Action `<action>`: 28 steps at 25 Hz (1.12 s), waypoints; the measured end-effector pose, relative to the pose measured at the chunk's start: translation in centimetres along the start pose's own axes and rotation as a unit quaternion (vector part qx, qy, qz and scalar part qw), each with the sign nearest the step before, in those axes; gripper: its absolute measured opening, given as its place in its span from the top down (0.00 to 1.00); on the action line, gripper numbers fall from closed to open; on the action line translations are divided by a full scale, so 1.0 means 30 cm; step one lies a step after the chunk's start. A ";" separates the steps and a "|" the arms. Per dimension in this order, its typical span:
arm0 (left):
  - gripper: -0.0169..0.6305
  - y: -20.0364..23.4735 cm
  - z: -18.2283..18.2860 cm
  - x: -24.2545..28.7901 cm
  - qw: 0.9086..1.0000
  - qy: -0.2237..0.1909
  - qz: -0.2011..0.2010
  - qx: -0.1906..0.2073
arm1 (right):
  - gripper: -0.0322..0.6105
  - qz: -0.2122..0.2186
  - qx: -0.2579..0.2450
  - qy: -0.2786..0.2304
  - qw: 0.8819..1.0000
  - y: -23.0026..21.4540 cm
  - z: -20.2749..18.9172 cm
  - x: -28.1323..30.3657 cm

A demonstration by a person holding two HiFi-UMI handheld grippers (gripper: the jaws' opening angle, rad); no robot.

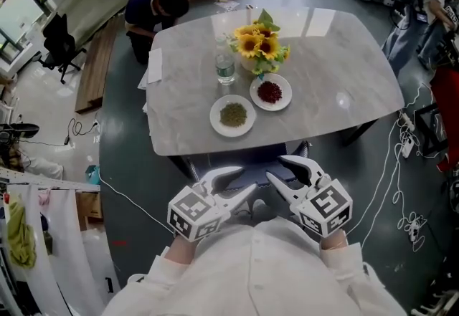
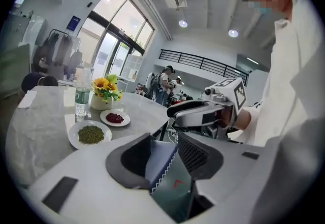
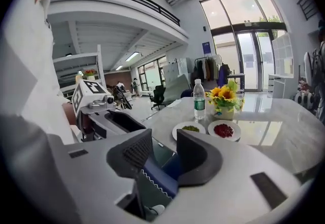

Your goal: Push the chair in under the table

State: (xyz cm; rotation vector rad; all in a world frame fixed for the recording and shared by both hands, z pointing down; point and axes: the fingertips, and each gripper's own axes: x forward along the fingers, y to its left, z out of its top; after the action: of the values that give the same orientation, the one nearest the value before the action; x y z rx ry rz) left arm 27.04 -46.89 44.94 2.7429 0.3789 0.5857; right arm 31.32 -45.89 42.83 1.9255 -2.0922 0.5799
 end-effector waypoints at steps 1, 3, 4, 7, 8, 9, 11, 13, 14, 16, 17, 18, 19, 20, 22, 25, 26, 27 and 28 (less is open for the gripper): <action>0.72 0.017 0.022 -0.003 1.000 -0.010 0.016 -0.003 | 0.70 0.001 -0.004 0.000 1.000 -0.006 0.004 0.002; 0.80 0.058 0.048 -0.007 0.998 -0.017 0.058 -0.006 | 0.76 0.003 -0.012 0.007 1.000 -0.015 -0.002 0.006; 0.83 0.070 0.054 -0.010 0.997 -0.017 0.072 -0.006 | 0.77 0.008 -0.013 0.011 1.000 -0.013 -0.006 0.007; 0.87 0.087 0.067 -0.015 0.996 -0.015 0.090 -0.009 | 0.80 0.031 -0.015 0.004 0.999 0.006 0.016 0.008; 0.88 0.091 0.069 -0.011 0.996 -0.011 0.092 -0.008 | 0.81 0.034 -0.017 -0.001 0.999 0.006 0.032 0.008; 0.90 0.092 0.070 -0.005 0.996 -0.008 0.092 -0.009 | 0.83 0.034 -0.021 -0.006 0.999 0.002 0.049 0.006; 0.91 0.080 0.079 0.005 0.996 -0.011 0.082 -0.016 | 0.86 0.028 -0.024 -0.017 0.999 -0.010 0.081 0.000; 0.93 0.067 0.092 0.010 0.997 -0.021 0.070 -0.024 | 0.88 0.024 -0.024 -0.028 0.999 -0.016 0.108 -0.005; 0.93 0.065 0.097 0.012 0.997 -0.024 0.067 -0.024 | 0.88 0.023 -0.025 -0.034 0.999 -0.016 0.120 -0.008; 0.93 0.063 0.104 0.018 0.997 -0.026 0.066 -0.021 | 0.89 0.023 -0.023 -0.045 0.998 -0.016 0.141 -0.013; 0.94 0.062 0.109 0.022 0.997 -0.028 0.065 -0.022 | 0.89 0.021 -0.022 -0.049 0.998 -0.018 0.148 -0.014; 0.94 0.059 0.116 0.027 0.997 -0.031 0.064 -0.024 | 0.89 0.018 -0.022 -0.052 0.998 -0.022 0.155 -0.015; 0.94 0.053 0.122 0.034 0.997 -0.035 0.062 -0.026 | 0.89 0.015 -0.023 -0.053 0.998 -0.027 0.160 -0.016; 0.94 0.046 0.128 0.041 0.997 -0.038 0.060 -0.027 | 0.89 0.012 -0.024 -0.054 0.998 -0.030 0.165 -0.016; 0.95 0.029 0.132 0.059 0.997 -0.040 0.056 -0.024 | 0.89 0.009 -0.026 -0.058 0.998 -0.032 0.174 -0.020; 0.95 0.010 0.127 0.077 0.998 -0.036 0.053 -0.019 | 0.89 0.007 -0.026 -0.064 0.998 -0.030 0.176 -0.026; 0.95 0.009 0.127 0.079 0.998 -0.036 0.053 -0.018 | 0.89 0.008 -0.025 -0.065 0.998 -0.029 0.174 -0.025; 0.95 0.008 0.128 0.079 0.998 -0.036 0.052 -0.018 | 0.89 0.010 -0.024 -0.065 0.998 -0.029 0.169 -0.023; 0.95 0.008 0.129 0.077 0.998 -0.038 0.052 -0.019 | 0.89 0.012 -0.023 -0.064 0.998 -0.028 0.163 -0.021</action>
State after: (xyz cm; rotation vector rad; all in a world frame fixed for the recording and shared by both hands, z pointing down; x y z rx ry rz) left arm 30.81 -47.32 42.46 2.7506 0.2054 0.5083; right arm 32.68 -47.52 38.30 1.9619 -2.1883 0.4196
